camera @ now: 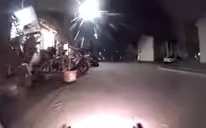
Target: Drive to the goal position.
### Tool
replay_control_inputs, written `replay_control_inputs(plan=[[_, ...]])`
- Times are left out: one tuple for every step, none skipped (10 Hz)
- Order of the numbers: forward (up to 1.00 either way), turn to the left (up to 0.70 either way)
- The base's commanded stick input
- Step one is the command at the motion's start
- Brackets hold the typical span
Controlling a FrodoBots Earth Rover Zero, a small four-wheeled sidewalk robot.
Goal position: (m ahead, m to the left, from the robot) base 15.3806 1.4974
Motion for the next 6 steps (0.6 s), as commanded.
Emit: replay_control_inputs(plan=[[0.85, 0.0], [0.85, 0.0], [0.85, 0.0], [0.85, 0.0], [0.85, -0.32], [0.85, -0.34]])
